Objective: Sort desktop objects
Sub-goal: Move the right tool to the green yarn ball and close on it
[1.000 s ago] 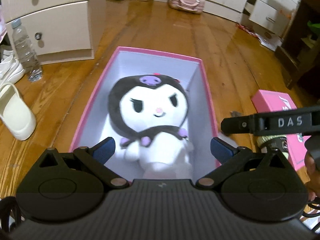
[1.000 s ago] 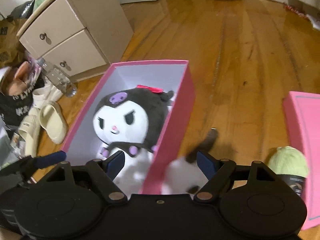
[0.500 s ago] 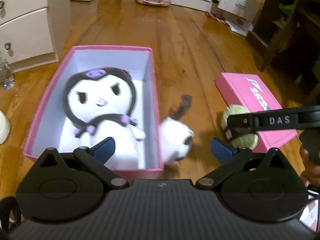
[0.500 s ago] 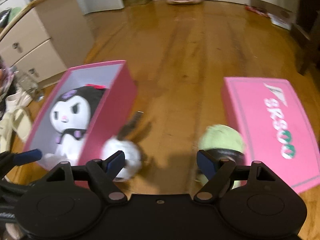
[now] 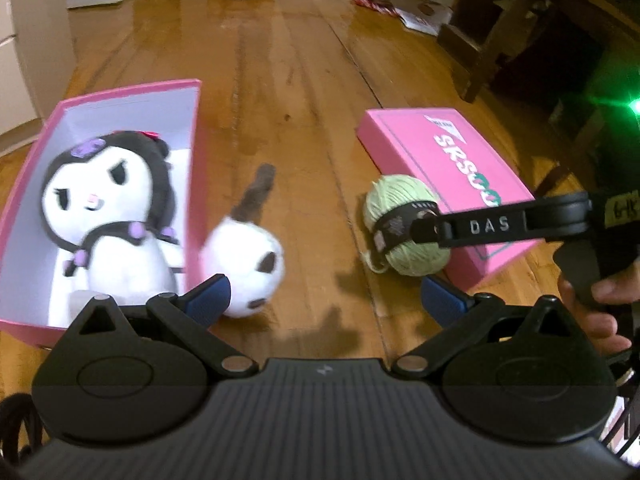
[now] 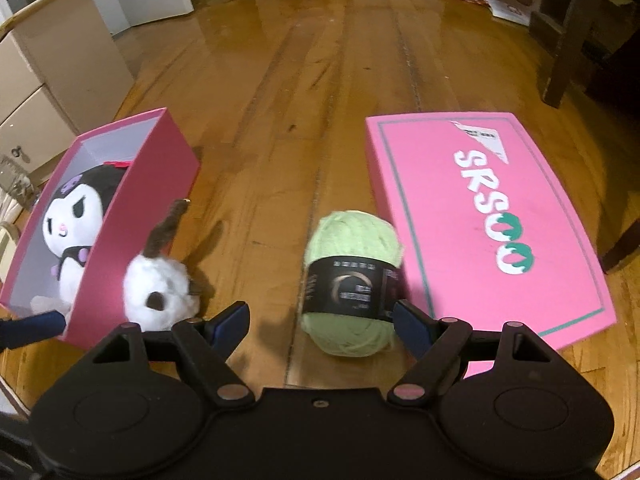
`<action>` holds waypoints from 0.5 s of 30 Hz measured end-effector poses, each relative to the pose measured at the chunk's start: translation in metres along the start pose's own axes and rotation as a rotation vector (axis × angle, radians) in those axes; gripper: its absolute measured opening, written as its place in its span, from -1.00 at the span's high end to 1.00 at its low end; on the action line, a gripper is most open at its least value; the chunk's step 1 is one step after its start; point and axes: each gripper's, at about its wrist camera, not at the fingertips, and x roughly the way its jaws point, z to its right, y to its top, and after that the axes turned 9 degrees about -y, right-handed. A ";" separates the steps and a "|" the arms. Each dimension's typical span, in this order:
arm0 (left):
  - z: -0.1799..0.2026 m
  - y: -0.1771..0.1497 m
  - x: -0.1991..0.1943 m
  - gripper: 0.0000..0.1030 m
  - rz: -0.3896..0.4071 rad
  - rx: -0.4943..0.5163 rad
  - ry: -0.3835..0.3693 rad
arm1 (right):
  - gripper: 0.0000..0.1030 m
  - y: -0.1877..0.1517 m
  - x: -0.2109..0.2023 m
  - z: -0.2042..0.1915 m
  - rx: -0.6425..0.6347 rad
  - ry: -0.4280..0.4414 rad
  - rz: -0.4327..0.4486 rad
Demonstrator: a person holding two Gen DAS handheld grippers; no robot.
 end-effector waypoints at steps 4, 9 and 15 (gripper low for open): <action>0.007 -0.003 0.015 -1.00 -0.051 -0.008 -0.017 | -0.62 -0.003 0.004 0.009 0.017 -0.011 -0.017; 0.019 -0.004 0.029 -1.00 -0.078 0.021 -0.018 | -0.62 -0.008 0.010 0.016 0.013 -0.004 -0.036; 0.026 0.005 0.047 -1.00 -0.101 0.042 -0.008 | -0.62 -0.008 0.012 0.019 -0.019 0.029 -0.031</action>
